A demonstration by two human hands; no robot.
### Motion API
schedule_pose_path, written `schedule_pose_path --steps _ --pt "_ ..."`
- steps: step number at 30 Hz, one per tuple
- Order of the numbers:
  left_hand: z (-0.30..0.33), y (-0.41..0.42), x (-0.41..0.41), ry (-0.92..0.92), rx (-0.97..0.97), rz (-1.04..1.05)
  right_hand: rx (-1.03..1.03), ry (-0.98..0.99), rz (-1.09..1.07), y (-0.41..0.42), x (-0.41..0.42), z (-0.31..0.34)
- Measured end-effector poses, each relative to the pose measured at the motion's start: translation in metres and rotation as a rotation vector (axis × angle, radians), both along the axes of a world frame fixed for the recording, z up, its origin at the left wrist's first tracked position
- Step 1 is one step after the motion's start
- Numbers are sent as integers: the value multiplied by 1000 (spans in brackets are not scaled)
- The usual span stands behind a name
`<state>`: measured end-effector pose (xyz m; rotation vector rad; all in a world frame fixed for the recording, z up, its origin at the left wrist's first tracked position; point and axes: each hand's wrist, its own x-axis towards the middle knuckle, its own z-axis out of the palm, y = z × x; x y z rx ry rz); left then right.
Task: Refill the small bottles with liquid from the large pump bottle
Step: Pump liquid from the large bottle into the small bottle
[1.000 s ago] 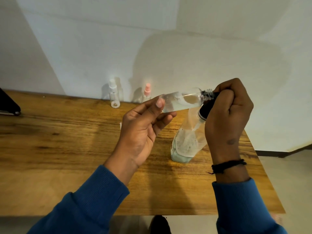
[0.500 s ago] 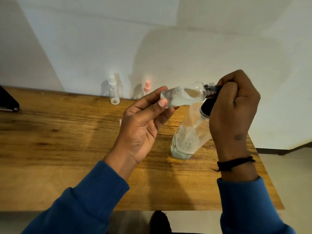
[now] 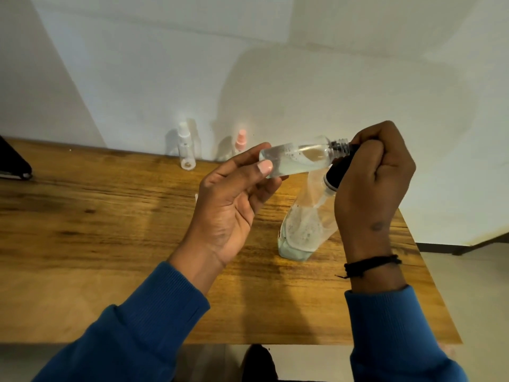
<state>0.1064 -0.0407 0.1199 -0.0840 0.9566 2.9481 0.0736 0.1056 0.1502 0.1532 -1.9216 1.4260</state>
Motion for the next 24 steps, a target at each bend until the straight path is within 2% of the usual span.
schedule_pose_path --steps 5,14,24 --pt "-1 1 1 -5 4 -3 57 -3 -12 5 -1 4" --pt "0 1 1 -22 6 0 4 -3 -14 4 0 2" --pt "0 2 1 -38 5 13 34 -12 9 5 0 3"
